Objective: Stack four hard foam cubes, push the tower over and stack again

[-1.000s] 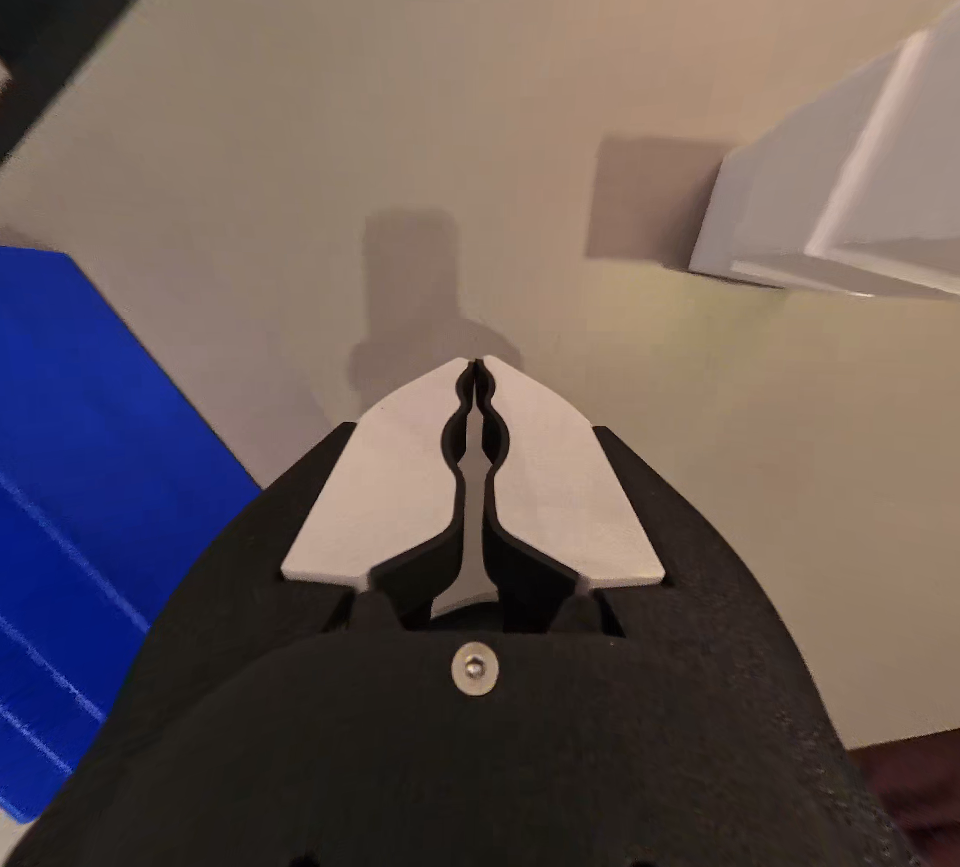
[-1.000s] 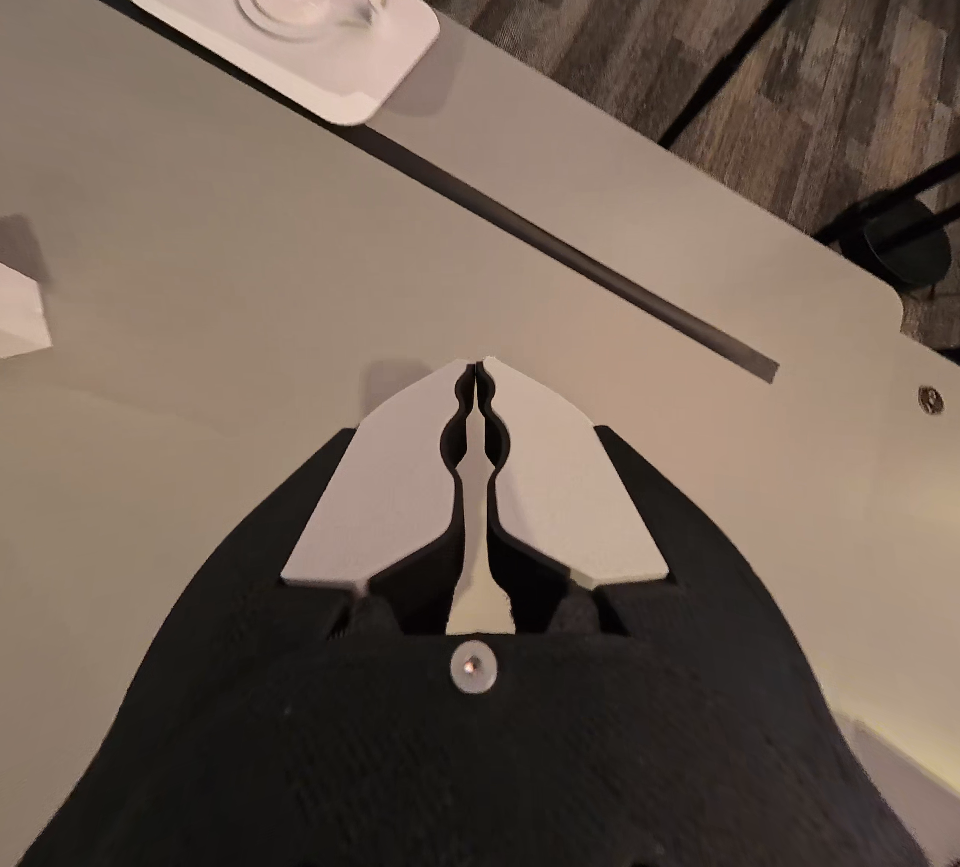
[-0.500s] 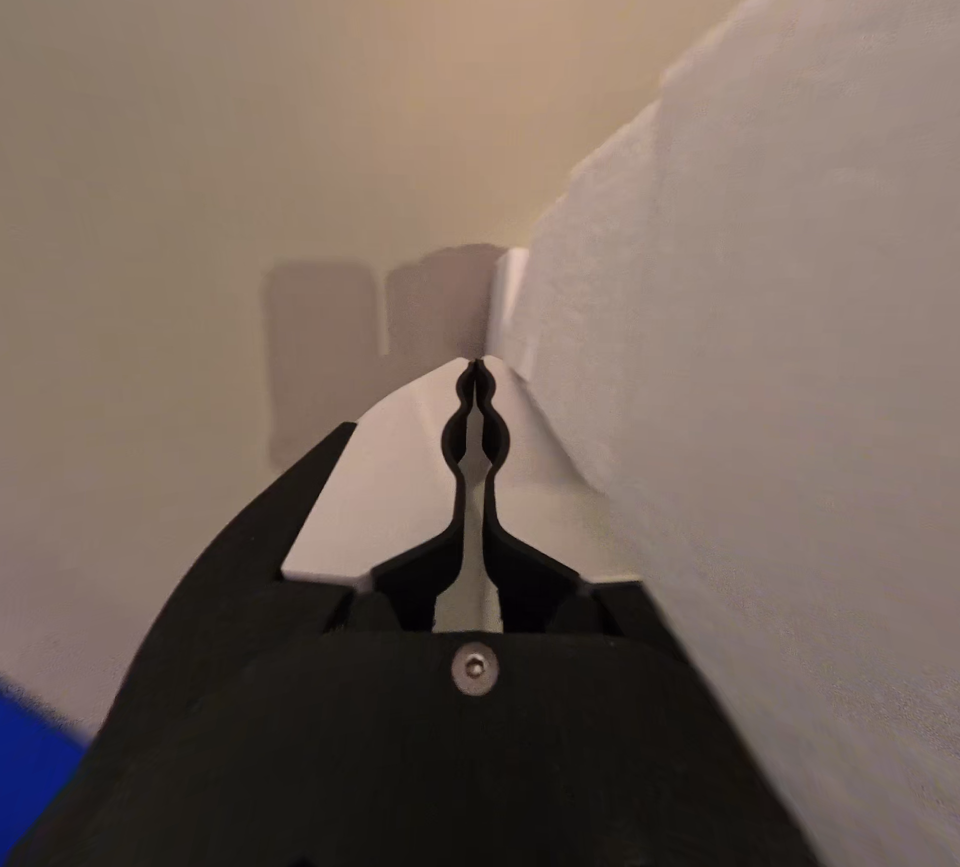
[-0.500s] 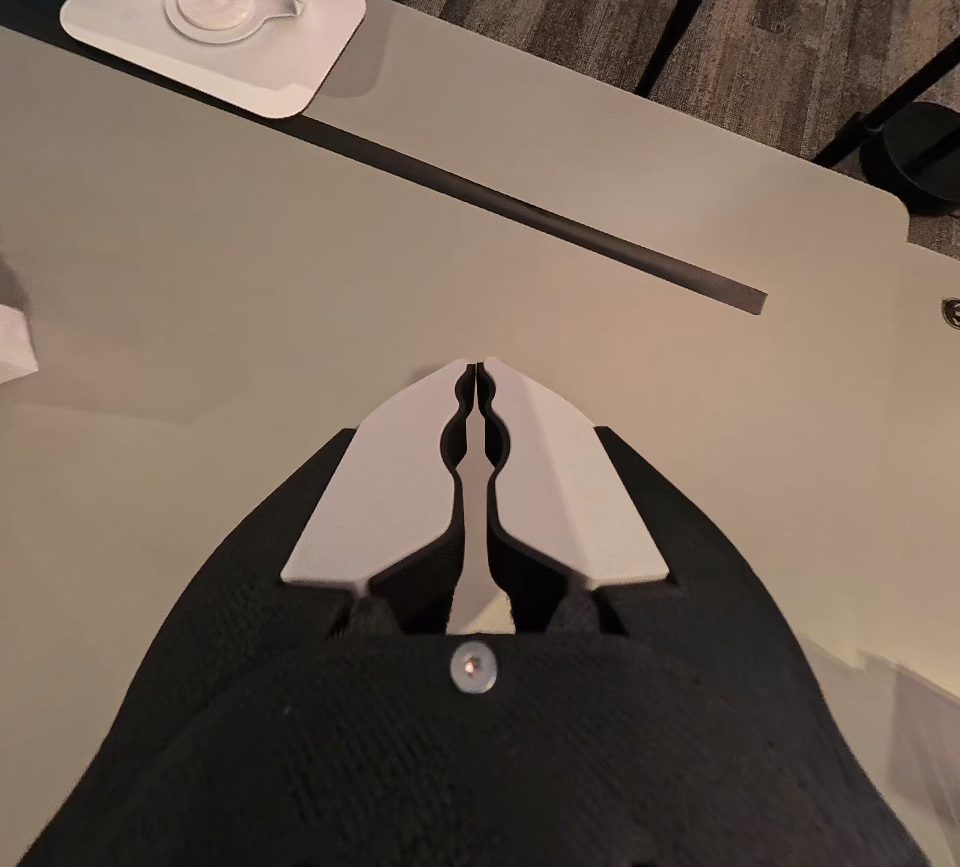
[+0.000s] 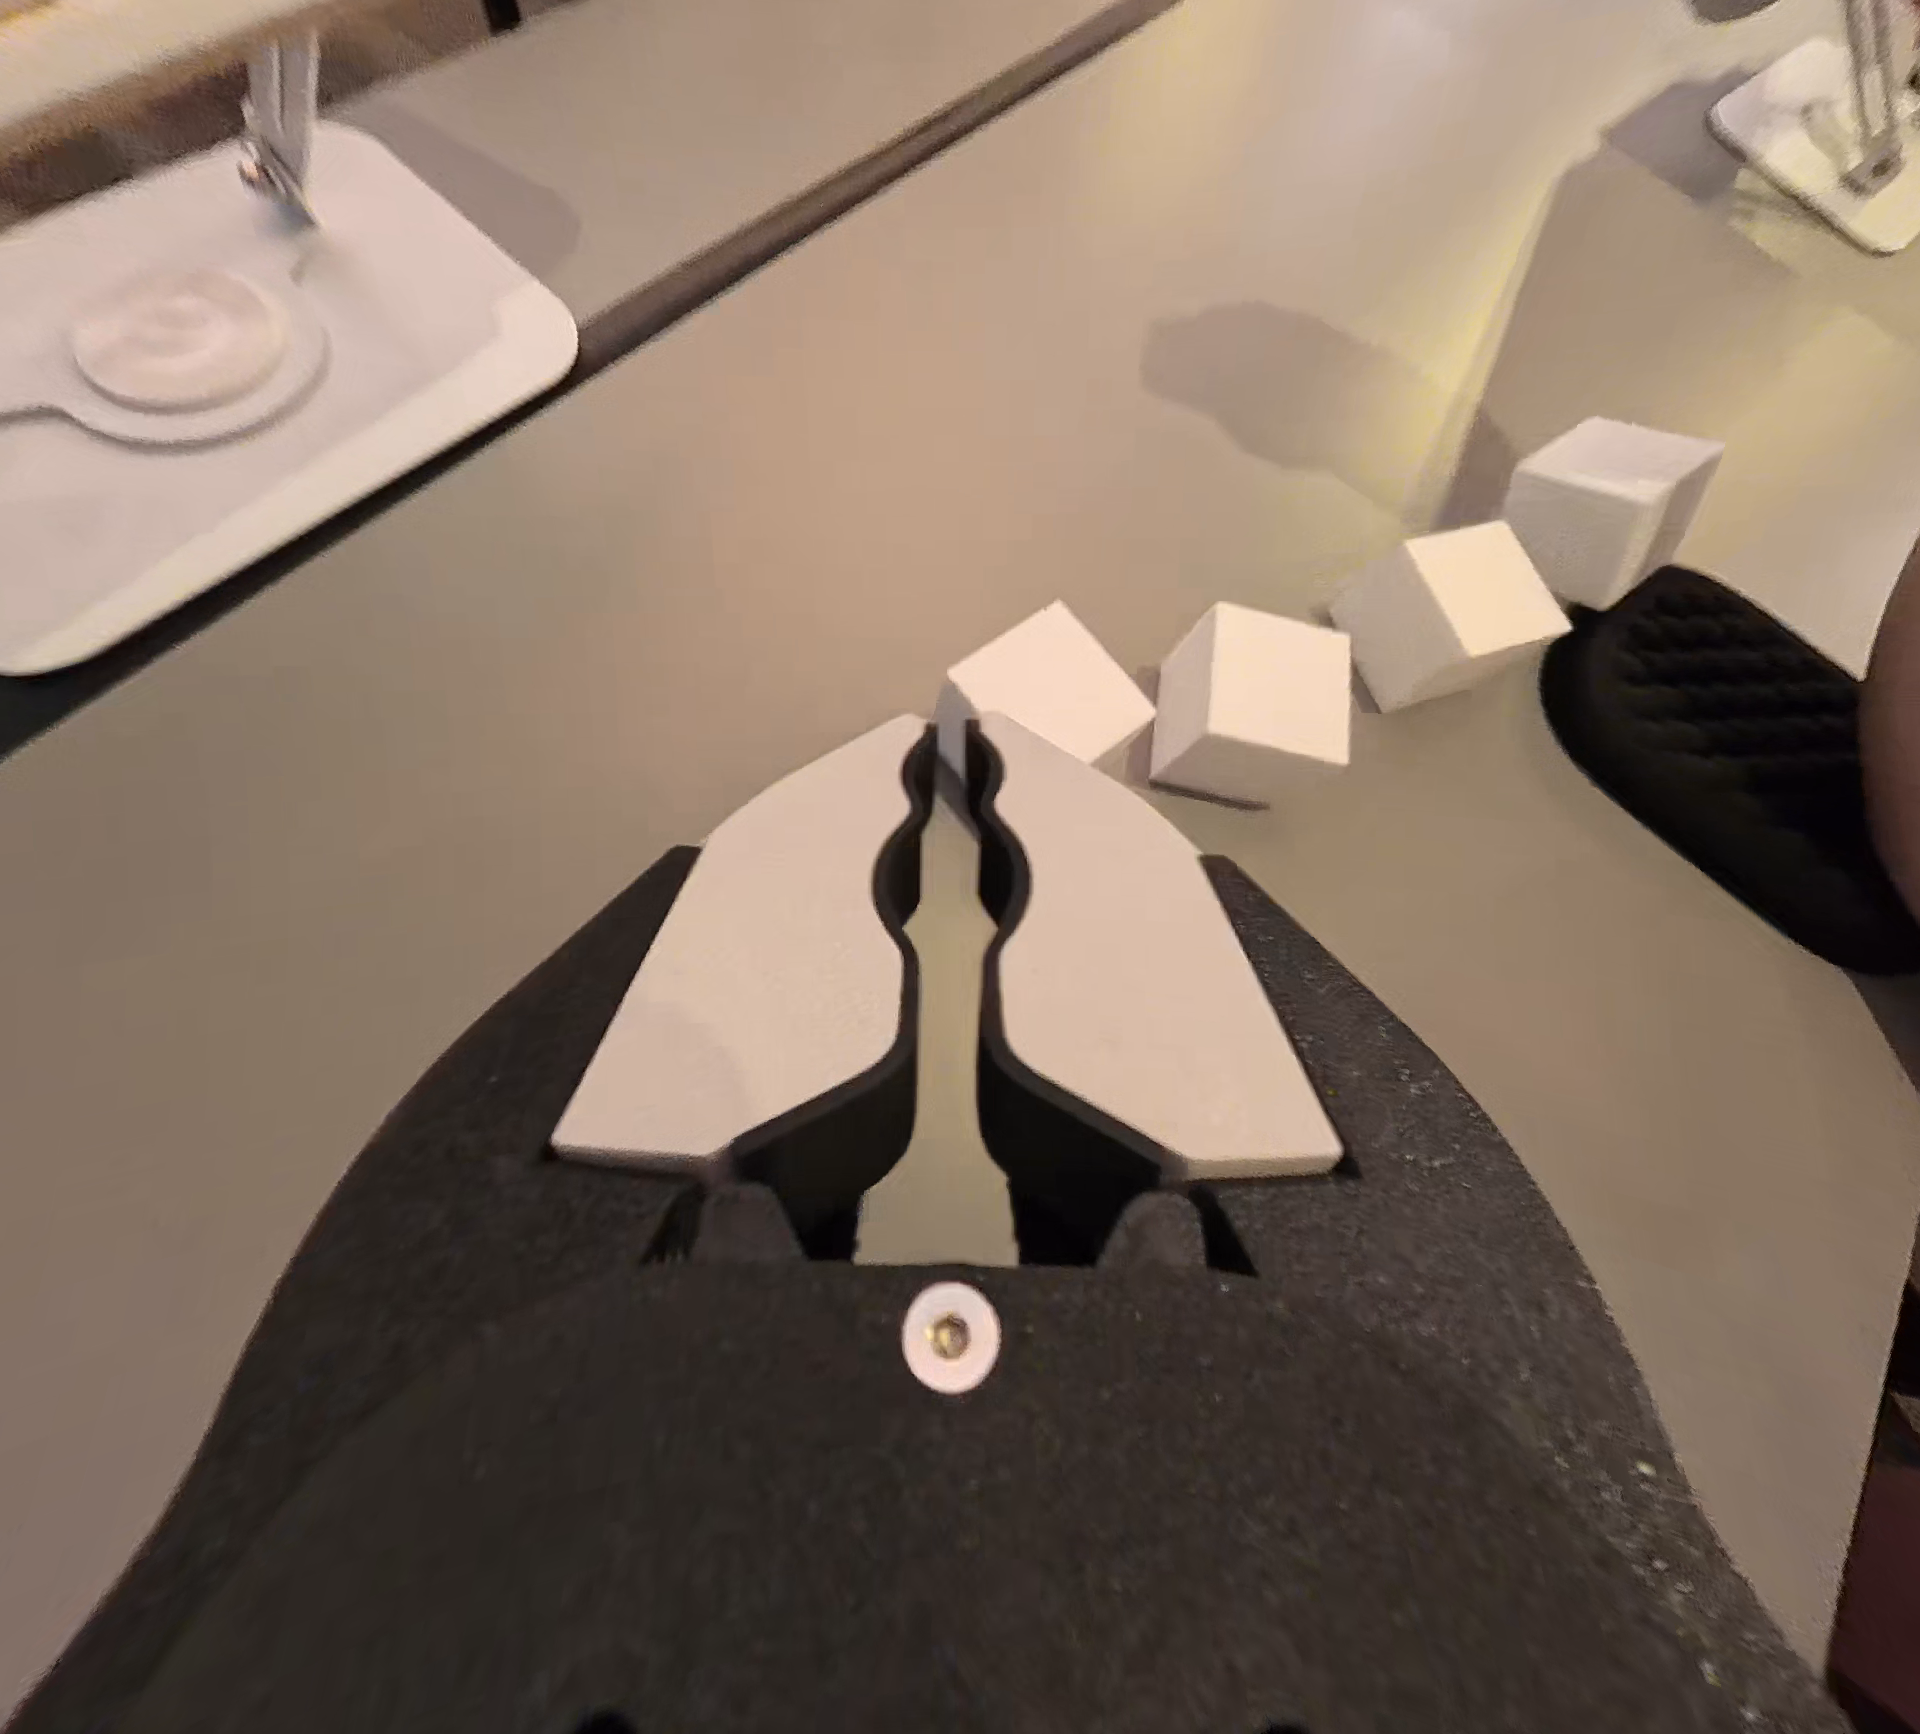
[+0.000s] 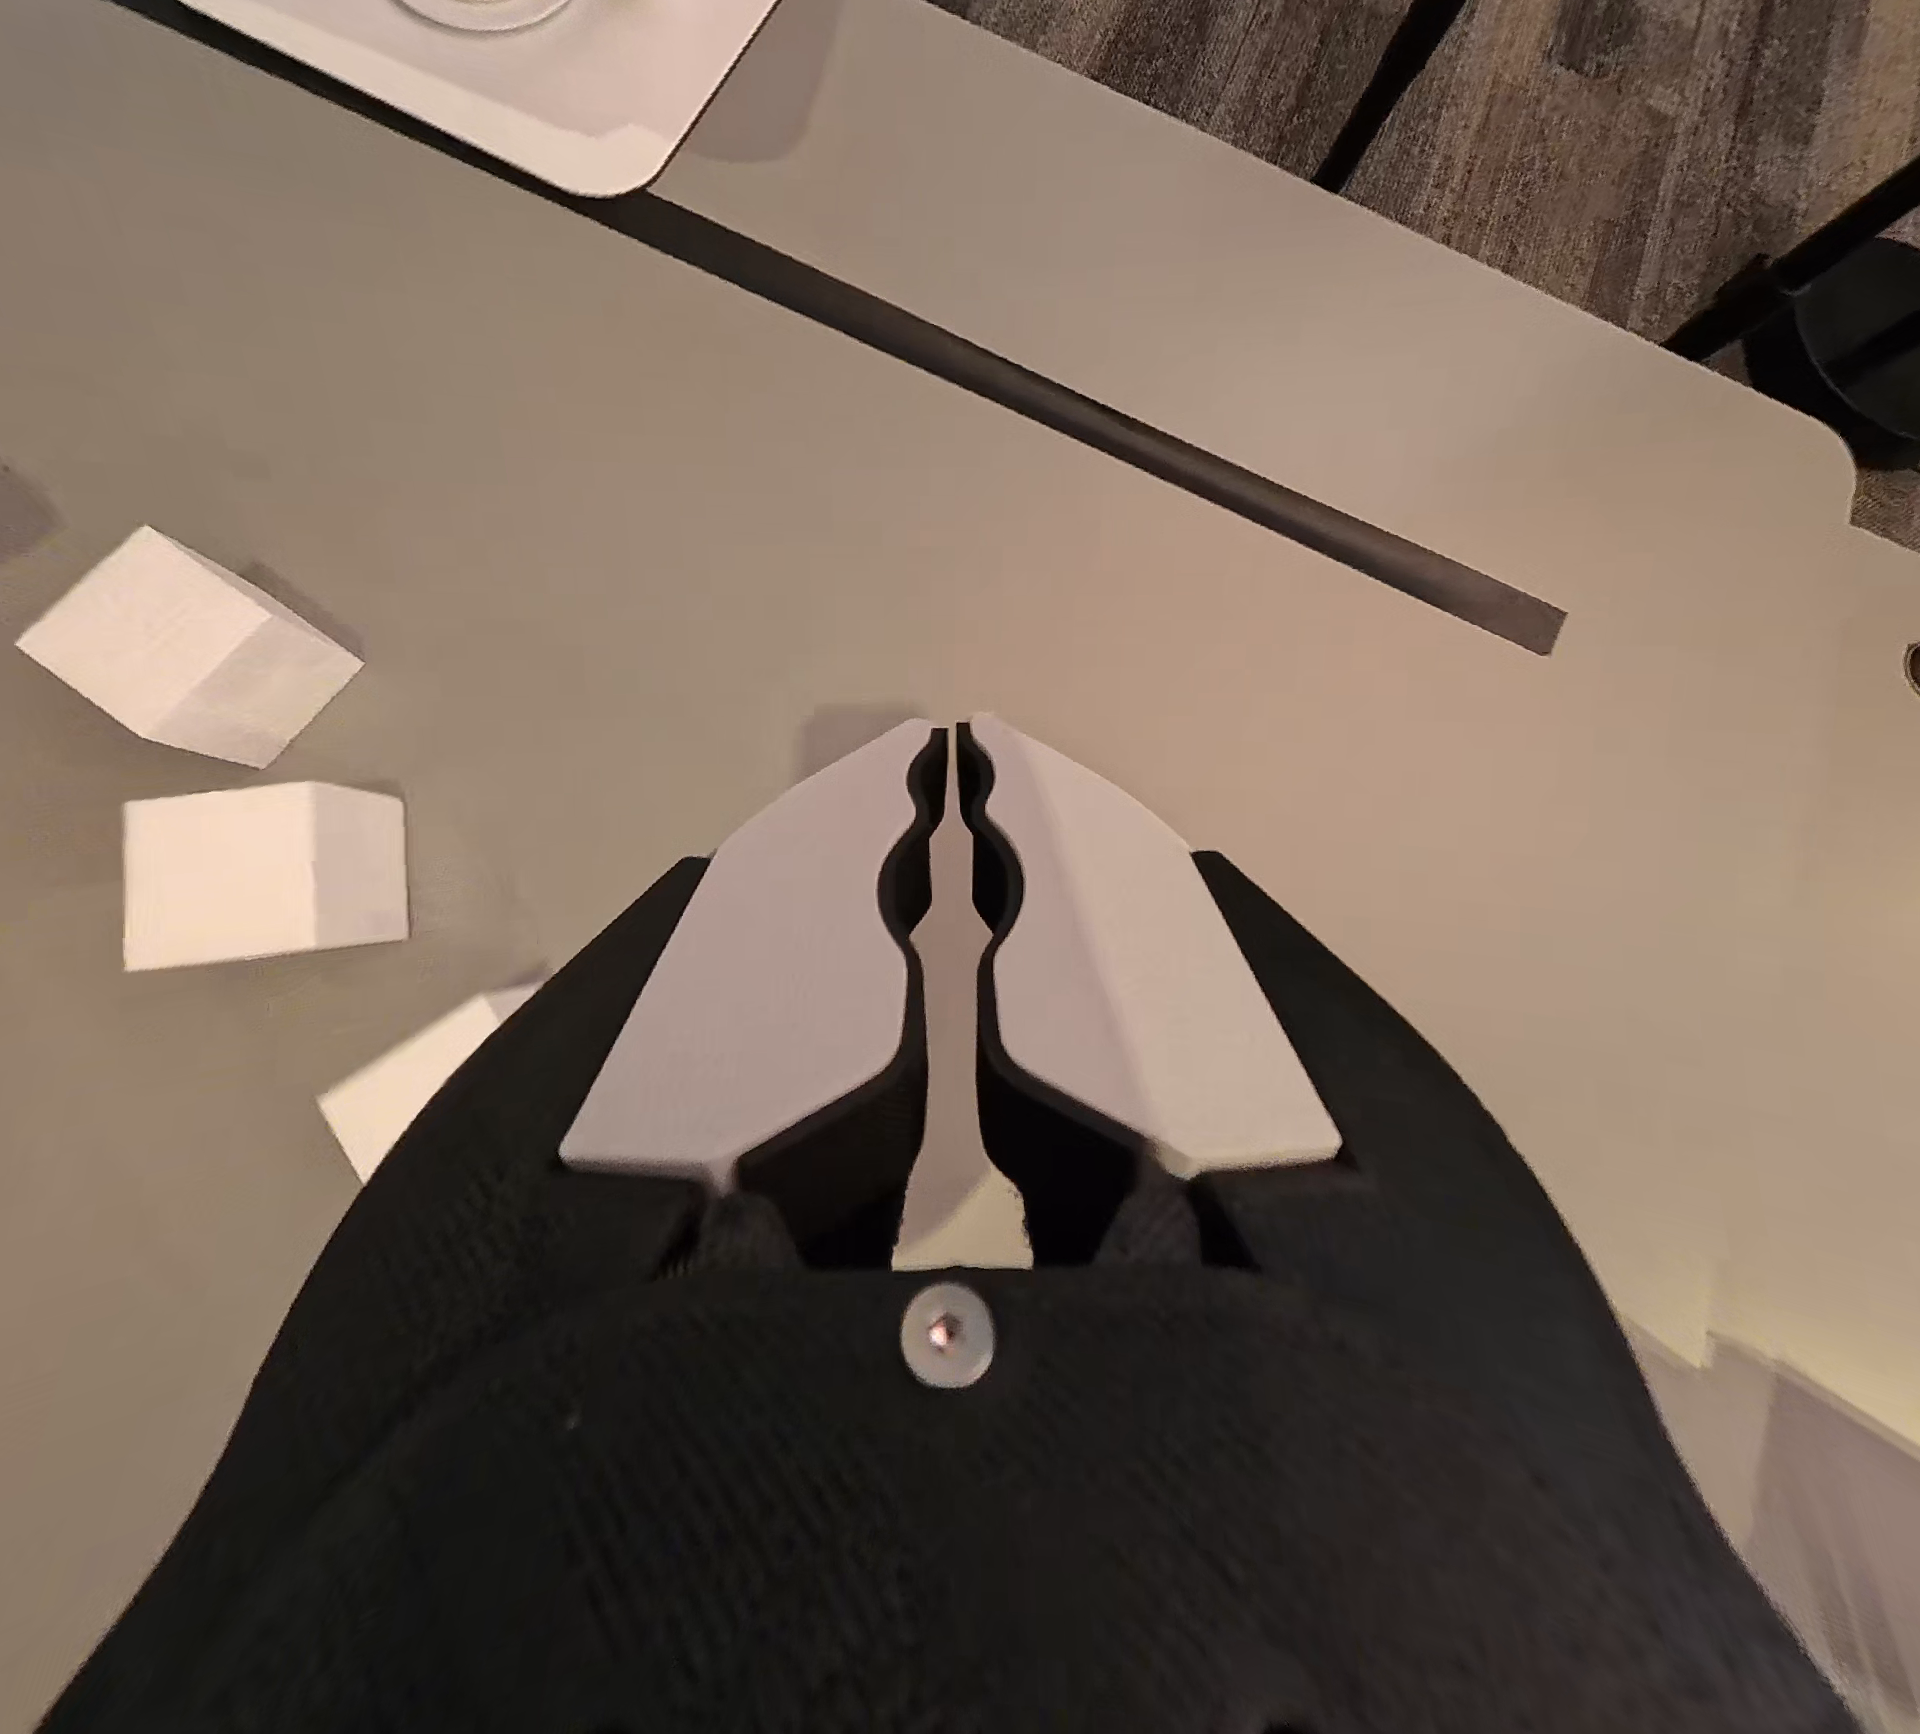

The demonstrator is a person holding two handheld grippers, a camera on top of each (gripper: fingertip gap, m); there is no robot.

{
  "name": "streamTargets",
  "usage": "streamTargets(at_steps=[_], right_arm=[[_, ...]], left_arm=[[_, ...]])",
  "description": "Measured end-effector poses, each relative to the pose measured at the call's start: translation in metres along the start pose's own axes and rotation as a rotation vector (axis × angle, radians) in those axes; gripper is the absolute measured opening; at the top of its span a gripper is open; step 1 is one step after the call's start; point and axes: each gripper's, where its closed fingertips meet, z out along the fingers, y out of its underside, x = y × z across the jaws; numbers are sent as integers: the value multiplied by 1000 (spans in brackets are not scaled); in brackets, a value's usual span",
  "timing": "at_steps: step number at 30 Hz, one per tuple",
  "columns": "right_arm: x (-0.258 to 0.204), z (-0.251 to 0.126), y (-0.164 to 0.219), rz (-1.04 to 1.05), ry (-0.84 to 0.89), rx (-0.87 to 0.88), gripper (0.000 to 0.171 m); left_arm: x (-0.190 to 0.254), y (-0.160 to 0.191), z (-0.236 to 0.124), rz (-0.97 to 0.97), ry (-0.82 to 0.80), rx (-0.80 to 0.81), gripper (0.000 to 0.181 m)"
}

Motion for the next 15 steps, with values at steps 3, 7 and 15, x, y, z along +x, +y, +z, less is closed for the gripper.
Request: streamTargets(at_steps=[3, 7, 15], right_arm=[[10, -11, 1, 12, -4, 41, 6], [21, -33, 9, -14, -18, 82, 22], [56, -97, 43, 36, 80, 165, 41]], left_arm=[[2, -13, -3, 57, 63, 105, 29], [17, -9, 11, 117, 164, 150, 67], [95, 32, 75, 388, 145, 15, 92]])
